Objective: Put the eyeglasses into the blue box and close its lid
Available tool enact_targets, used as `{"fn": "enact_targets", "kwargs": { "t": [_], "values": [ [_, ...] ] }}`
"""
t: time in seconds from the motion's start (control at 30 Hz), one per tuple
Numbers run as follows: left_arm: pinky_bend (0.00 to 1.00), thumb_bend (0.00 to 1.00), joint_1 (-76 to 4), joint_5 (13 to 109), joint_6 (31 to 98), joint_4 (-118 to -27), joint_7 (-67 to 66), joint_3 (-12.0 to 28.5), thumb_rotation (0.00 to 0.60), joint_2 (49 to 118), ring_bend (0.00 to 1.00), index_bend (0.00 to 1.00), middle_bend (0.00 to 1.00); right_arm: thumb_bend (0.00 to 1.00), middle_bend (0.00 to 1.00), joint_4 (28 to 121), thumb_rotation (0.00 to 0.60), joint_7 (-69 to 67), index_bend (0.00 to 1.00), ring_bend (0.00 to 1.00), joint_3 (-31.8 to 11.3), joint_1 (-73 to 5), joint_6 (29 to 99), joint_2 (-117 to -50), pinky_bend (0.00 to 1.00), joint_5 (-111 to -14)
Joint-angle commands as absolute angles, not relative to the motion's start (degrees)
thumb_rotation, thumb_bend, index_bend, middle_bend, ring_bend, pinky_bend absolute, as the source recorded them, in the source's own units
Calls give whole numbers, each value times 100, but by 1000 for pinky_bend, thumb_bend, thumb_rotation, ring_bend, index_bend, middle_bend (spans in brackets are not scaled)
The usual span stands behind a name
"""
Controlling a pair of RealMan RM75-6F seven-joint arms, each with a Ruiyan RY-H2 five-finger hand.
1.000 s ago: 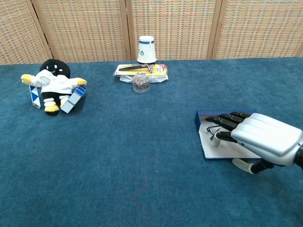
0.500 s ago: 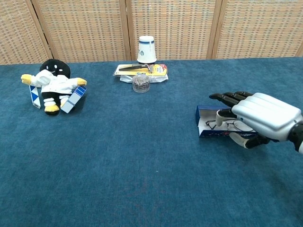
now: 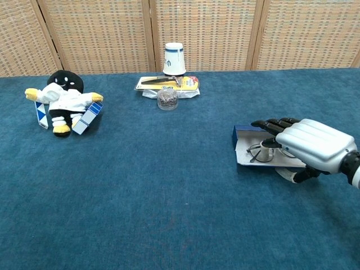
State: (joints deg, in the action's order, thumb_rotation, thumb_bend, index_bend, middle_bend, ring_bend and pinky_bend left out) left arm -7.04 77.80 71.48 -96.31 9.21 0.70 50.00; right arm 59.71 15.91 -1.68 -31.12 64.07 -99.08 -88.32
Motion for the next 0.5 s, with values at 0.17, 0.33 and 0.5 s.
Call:
{"fn": "enact_targets", "kwargs": {
  "t": [0.17, 0.33, 0.5],
  "values": [
    [0, 0, -704, 7776, 7146, -9633, 920, 71, 600, 5001, 0, 0, 0, 517, 0, 5643, 600, 1344, 559, 0, -158, -3100, 6616, -10049, 100, -8953],
    [0, 0, -706, 7790, 7143, -9631, 935, 67, 600, 4997, 0, 0, 0, 526, 4, 5535, 600, 1269, 611, 0, -149, -3096, 6783, -10068, 100, -9051],
    [0, 0, -697, 7809, 7163, -9633, 957, 64, 600, 4988, 0, 0, 0, 543, 18, 5570, 600, 1203, 649, 0, -141, -3098, 6944, -10018, 100, -9156]
  ]
}}
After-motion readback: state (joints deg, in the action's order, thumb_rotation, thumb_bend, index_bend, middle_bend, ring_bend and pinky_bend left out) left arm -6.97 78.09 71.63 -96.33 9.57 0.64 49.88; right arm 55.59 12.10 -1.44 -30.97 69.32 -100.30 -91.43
